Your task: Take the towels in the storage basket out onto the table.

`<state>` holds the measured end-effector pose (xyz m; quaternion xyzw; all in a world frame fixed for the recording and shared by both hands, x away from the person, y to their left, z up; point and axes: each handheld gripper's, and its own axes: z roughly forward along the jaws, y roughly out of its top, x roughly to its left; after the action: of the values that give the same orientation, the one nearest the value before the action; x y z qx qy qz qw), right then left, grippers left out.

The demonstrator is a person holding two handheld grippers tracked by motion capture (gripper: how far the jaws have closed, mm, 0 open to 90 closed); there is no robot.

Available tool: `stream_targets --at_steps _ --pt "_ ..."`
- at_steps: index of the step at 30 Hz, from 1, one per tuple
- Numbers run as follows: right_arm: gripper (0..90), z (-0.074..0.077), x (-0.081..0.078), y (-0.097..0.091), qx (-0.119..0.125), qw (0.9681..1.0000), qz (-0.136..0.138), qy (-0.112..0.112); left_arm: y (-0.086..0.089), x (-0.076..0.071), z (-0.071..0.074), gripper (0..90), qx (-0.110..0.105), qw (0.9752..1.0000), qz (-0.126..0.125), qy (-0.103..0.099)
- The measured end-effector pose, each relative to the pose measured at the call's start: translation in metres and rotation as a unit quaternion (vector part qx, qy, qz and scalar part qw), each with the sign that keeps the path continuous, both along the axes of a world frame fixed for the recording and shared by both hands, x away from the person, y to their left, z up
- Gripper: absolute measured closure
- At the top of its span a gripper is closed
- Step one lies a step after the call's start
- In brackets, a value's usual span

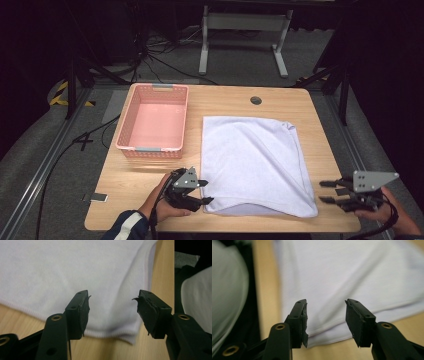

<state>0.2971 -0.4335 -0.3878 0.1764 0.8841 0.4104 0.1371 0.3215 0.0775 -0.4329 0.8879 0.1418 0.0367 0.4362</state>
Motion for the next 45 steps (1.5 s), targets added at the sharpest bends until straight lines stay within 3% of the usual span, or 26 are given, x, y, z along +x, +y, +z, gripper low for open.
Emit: stream_targets --at_steps 1,2,3,5,7,9,11,12,13,14,15,18,21,26,27,30,32,35,36,37,39,40,45 --pt "55.5 0.000 0.000 0.000 0.000 1.0000 0.000 0.000 -0.007 0.002 0.001 42.6 0.002 1.0000 -0.001 -0.002" --pt "56.6 0.005 0.008 -0.001 0.016 0.9996 -0.024 -0.005 -0.016 0.005 0.002 41.1 -0.001 0.9999 -0.010 -0.004" --pt "58.4 0.011 0.020 -0.001 0.029 0.9977 -0.059 -0.015 -0.021 0.007 0.003 40.7 -0.002 0.9999 -0.009 -0.007" --pt "66.6 0.016 0.042 0.001 0.026 0.9930 -0.113 -0.021 -0.033 0.014 0.005 40.6 -0.019 0.9998 -0.007 -0.006" --pt "71.5 0.018 0.071 0.008 0.034 0.9883 -0.148 -0.014 -0.043 0.024 0.005 42.7 -0.012 0.9998 -0.003 -0.014" --pt "74.0 0.018 0.095 0.012 0.035 0.9839 -0.175 -0.011 -0.049 0.036 0.003 46.4 -0.021 0.9998 -0.003 -0.002" --pt "77.3 0.015 0.120 0.016 0.044 0.9784 -0.202 0.000 -0.055 0.044 -0.002 55.5 0.009 1.0000 -0.001 -0.001" --pt "79.2 0.009 0.143 0.020 0.041 0.9716 -0.233 0.009 -0.059 0.048 -0.011 55.9 0.016 0.9997 -0.001 0.017" --pt "79.2 0.009 0.143 0.020 0.041 0.9716 -0.233 0.009 -0.059 0.048 -0.011 56.4 0.016 0.9997 -0.001 0.017" --pt "80.2 0.004 0.153 0.022 0.038 0.9698 -0.240 0.013 -0.061 0.047 -0.016 56.4 0.033 0.9993 -0.003 0.020" --pt "81.3 -0.002 0.165 0.025 0.034 0.9657 -0.256 0.023 -0.062 0.047 -0.019 56.6 0.041 0.9990 -0.003 0.016" --pt "81.9 -0.017 0.190 0.038 0.001 0.9604 -0.277 0.034 -0.064 0.041 -0.031 56.2 0.068 0.9974 -0.011 0.021" --pt "81.4 -0.024 0.198 0.044 -0.009 0.9583 -0.283 0.035 -0.062 0.041 -0.032 55.5 0.061 0.9977 -0.010 0.026" --pt "75.9 -0.041 0.214 0.053 -0.017 0.9555 -0.289 0.059 -0.059 0.039 -0.033 56.5 0.059 0.9979 -0.012 0.024" --pt "74.0 -0.041 0.216 0.054 -0.015 0.9571 -0.284 0.058 -0.058 0.039 -0.032 56.7 0.060 0.9978 -0.013 0.023" --pt "73.0 -0.042 0.219 0.058 -0.018 0.9562 -0.286 0.058 -0.058 0.039 -0.032 56.9 0.063 0.9976 -0.015 0.022" --pt "69.3 -0.044 0.224 0.062 -0.020 0.9579 -0.279 0.063 -0.058 0.039 -0.032 57.0 0.065 0.9975 -0.016 0.021" --pt "64.8 -0.050 0.229 0.071 -0.043 0.9593 -0.270 0.069 -0.058 0.039 -0.032 57.1 0.065 0.9975 -0.019 0.021" --pt "62.4 -0.052 0.230 0.074 -0.052 0.9583 -0.273 0.068 -0.057 0.040 -0.032 57.5 0.064 0.9976 -0.019 0.021" --pt "63.4 -0.054 0.232 0.076 -0.057 0.9567 -0.277 0.070 -0.057 0.040 -0.033 57.7 0.062 0.9977 -0.019 0.021" --pt "65.8 -0.056 0.236 0.077 -0.058 0.9568 -0.274 0.077 -0.055 0.040 -0.033 59.3 0.058 0.9979 -0.016 0.022" --pt "72.3 -0.056 0.239 0.075 -0.052 0.9559 -0.276 0.085 -0.053 0.040 -0.033 60.2 0.062 0.9977 -0.018 0.021" --pt "83.0 -0.051 0.239 0.067 -0.046 0.9564 -0.275 0.086 -0.047 0.040 -0.033 63.5 0.057 0.9980 -0.013 0.024"
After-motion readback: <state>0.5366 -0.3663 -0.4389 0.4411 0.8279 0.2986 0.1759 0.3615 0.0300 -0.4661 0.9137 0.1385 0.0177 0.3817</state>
